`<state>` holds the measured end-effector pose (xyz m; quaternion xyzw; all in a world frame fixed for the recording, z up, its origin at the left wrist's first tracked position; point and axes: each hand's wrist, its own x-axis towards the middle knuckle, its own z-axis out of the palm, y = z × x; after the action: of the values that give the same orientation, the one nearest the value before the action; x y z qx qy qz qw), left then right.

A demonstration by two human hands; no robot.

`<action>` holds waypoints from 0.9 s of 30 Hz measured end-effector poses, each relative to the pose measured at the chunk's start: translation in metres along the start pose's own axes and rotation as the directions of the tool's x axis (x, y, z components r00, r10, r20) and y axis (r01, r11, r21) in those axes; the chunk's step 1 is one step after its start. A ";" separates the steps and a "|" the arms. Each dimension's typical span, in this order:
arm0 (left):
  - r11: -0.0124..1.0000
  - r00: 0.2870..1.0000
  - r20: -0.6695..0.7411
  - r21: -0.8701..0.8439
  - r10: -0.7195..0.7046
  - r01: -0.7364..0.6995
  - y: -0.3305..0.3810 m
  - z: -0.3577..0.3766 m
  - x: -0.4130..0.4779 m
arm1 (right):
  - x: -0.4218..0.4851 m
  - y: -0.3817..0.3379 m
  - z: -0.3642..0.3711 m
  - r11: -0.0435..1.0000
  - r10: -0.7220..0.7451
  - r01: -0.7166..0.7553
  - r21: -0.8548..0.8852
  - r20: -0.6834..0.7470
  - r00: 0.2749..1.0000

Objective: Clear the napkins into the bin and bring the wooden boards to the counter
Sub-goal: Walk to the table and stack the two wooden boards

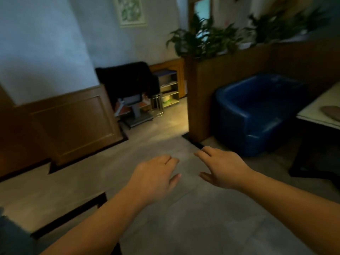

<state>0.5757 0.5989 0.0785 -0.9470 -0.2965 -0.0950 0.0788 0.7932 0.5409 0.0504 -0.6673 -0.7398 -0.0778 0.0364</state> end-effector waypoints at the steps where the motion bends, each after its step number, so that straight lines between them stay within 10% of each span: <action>1: 0.999 0.999 -0.004 -0.001 0.046 -0.046 0.019 0.000 0.022 | -0.012 0.024 -0.003 0.999 0.051 -0.051 -0.003 0.004 0.999; 17: 0.887 0.892 -0.063 -0.097 0.448 -0.452 0.359 0.044 0.354 | -0.248 0.422 -0.028 0.797 0.598 -0.598 -0.083 -0.027 0.801; 27: 0.808 0.825 -0.030 -0.183 0.564 -0.559 0.452 0.102 0.500 | -0.293 0.563 0.011 0.628 0.778 -0.768 -0.125 0.058 0.626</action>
<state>1.2527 0.5257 0.0513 -0.9965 0.0057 -0.0823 0.0119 1.3842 0.3097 0.0312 -0.9243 -0.3782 -0.0513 -0.0026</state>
